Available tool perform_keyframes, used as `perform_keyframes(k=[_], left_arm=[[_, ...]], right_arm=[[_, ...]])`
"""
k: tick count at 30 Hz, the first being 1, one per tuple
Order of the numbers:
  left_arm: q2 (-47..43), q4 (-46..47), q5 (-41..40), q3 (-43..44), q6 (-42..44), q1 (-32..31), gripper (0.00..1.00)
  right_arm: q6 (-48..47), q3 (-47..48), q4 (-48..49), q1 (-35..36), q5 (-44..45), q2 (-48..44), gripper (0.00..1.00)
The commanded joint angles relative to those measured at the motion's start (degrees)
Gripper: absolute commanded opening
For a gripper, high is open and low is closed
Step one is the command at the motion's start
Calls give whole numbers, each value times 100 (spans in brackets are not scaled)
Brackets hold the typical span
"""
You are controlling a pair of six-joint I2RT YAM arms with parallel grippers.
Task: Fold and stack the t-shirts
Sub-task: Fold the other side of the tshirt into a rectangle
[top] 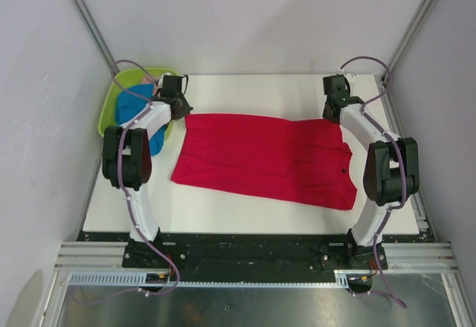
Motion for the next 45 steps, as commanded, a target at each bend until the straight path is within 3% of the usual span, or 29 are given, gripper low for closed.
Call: perform_keyframes(k=[1,10,32,45], left_arm=[[-358,137,26,-137,96,82,0],[-724,134,33,-573,176,103,0],[-1280,161,29,-1688,565,151,0],[-1451,238,99,-1990,591,153,0]], right_arm=[[-69,253,5,36,328,29,0],[417,-265,-758,288,530,-348,0],[1162,-2050,-841,552,7,-1514,0],[1198,-2246,-1006,965,602,-1546,0]])
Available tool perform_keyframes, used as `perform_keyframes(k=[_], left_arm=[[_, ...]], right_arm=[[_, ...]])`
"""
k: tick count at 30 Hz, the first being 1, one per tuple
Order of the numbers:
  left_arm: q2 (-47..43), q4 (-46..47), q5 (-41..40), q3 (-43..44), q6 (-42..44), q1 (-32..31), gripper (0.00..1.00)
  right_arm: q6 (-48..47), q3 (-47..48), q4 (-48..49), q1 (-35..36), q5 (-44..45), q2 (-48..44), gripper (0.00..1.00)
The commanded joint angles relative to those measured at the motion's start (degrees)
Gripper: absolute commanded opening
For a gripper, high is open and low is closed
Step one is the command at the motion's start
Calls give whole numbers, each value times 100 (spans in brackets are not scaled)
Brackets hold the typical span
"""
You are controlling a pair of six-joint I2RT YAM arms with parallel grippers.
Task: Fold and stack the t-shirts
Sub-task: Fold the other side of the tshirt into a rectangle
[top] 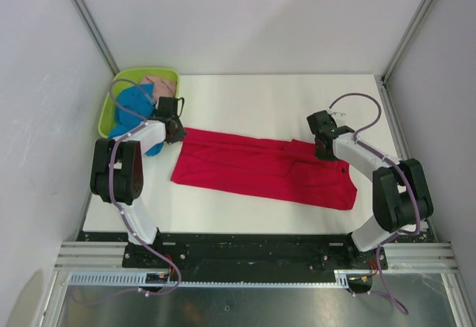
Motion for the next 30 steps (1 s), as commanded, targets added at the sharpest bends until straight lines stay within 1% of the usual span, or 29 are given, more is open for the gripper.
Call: perform_keyframes(k=[1,15,30], left_arm=[[-469,167,54,-62,144,55,0],[-783,184,140,-494,-8,23,0],[-931,168,130,-825,-166,-55,0]], right_arm=[[53,-16,-110,53,530,-291,0],[91,-14,-422,100,707,-513,0],[185,-168,-365,277,611,-350,0]])
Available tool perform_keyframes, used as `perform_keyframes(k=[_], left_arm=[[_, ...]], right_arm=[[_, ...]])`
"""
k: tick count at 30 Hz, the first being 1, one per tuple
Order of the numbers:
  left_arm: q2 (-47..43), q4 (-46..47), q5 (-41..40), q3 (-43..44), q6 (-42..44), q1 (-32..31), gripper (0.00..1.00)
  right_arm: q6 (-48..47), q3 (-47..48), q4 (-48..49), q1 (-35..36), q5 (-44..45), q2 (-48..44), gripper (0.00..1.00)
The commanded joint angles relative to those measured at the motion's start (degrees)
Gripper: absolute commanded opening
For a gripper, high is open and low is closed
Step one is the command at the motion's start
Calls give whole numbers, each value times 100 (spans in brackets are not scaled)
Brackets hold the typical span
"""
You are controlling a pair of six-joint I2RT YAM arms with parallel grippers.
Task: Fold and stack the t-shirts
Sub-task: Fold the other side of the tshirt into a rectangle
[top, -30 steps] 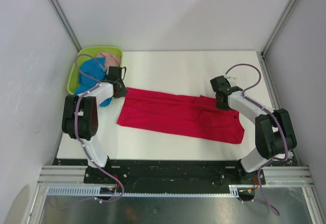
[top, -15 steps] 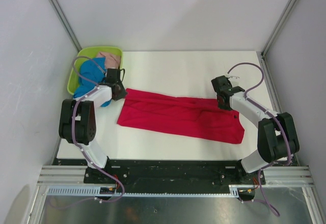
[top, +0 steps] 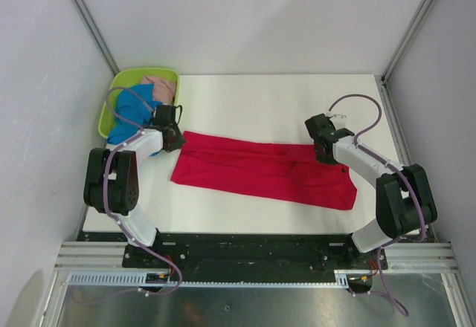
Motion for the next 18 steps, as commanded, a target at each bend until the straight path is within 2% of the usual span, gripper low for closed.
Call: perform_keyframes(k=[1,18], left_arm=[[-278,124,15,-92,-108,-31,0],[-162,82,94,-191,-191,-50,0]], right_arm=[[123,-94,35,51,144,-63,0],[19,-173,255,54,4,141,0]])
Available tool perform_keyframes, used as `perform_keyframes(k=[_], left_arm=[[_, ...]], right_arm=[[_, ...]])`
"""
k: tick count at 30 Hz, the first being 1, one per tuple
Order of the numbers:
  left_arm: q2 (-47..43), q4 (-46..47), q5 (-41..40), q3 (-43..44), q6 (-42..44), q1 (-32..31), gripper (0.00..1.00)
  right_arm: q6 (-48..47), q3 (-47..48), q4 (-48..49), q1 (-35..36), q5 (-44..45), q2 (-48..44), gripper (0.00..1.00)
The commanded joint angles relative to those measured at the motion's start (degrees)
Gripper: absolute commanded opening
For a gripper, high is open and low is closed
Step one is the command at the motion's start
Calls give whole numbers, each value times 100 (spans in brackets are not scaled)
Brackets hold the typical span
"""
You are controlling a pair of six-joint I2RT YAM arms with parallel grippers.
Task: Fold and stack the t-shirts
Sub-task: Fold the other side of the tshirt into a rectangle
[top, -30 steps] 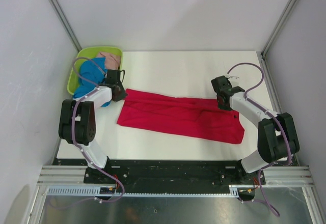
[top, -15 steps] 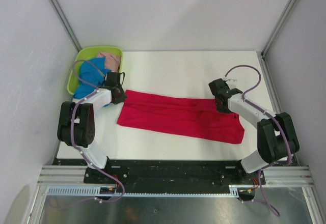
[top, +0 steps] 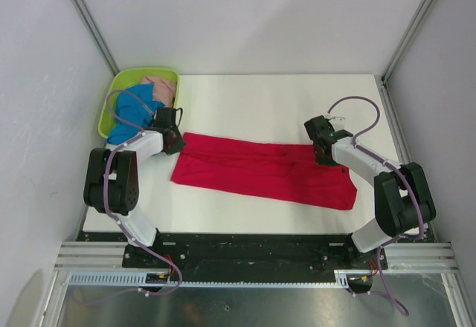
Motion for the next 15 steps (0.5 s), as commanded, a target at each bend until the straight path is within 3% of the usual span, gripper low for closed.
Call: perform_keyframes(k=[1,5,15], left_arm=[[-140,86,44,-36,-101,-36,0],[-146,44,9,-56,-121,-38,0],[-521,-118,-2,202,76,-35,43]], right_arm=[[-4,-56,174,23,39,81,0],[-12,-89,238,23,-44,100,0],[-256,-65,231,-208,-839,-597,36]])
